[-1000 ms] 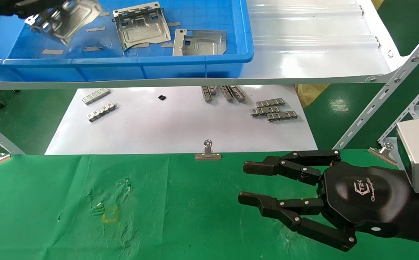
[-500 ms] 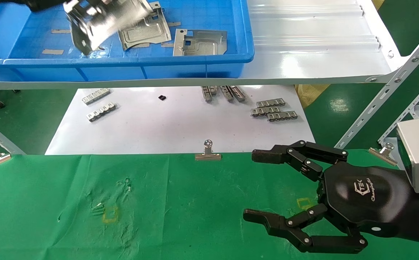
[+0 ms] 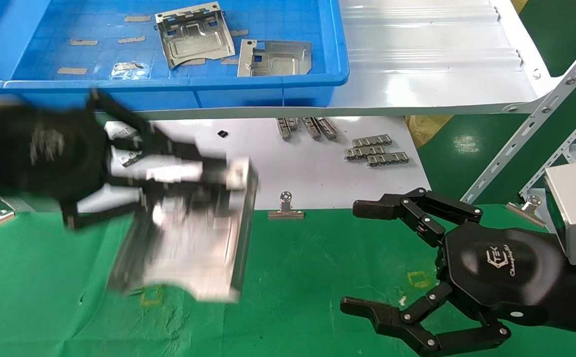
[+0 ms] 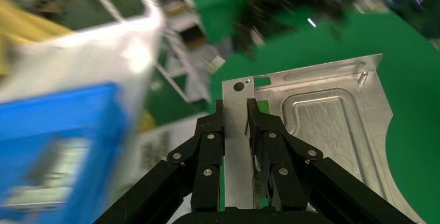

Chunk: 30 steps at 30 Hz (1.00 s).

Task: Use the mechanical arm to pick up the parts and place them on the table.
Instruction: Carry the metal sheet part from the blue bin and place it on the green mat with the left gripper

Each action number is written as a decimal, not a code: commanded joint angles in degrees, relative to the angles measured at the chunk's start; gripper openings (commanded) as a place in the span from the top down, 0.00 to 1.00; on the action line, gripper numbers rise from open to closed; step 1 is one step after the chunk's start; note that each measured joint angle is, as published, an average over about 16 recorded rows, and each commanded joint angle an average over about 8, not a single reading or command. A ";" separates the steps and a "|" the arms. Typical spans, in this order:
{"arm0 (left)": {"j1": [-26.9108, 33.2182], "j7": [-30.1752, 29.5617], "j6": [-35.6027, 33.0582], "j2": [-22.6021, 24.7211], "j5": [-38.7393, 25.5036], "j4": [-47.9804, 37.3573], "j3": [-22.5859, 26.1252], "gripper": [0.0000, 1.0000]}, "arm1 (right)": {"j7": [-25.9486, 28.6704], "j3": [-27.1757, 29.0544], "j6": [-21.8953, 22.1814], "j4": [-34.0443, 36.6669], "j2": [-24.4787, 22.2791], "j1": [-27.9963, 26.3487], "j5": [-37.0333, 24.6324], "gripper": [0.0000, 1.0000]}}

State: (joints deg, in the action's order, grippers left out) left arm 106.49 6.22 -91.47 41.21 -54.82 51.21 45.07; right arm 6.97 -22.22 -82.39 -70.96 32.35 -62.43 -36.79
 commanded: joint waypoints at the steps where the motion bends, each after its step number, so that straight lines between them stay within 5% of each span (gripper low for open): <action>1: -1.48 0.79 0.11 -2.21 1.32 4.83 3.13 1.00 | 0.00 0.00 0.00 0.00 0.00 0.00 0.00 0.00; 12: -3.24 13.72 5.78 -0.51 -13.08 -4.33 12.53 1.00 | 0.00 0.00 0.00 0.00 0.00 0.00 0.00 0.00; 24: -9.42 16.39 11.24 -0.47 -15.33 -5.60 14.02 1.00 | 0.00 0.00 0.00 0.00 0.00 0.00 0.00 0.00; 25: -9.65 16.38 11.57 -0.59 -15.36 -5.33 14.01 0.95 | 0.00 0.00 0.00 0.00 0.00 0.00 0.00 0.00; 30: -10.44 15.71 13.49 -1.24 -15.84 -3.64 14.01 0.34 | 0.00 0.00 0.00 0.00 0.00 0.00 0.00 0.00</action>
State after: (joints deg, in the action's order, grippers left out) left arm 96.02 21.77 -77.95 39.99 -70.61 47.57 59.07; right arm 6.97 -22.22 -82.39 -70.96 32.34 -62.43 -36.79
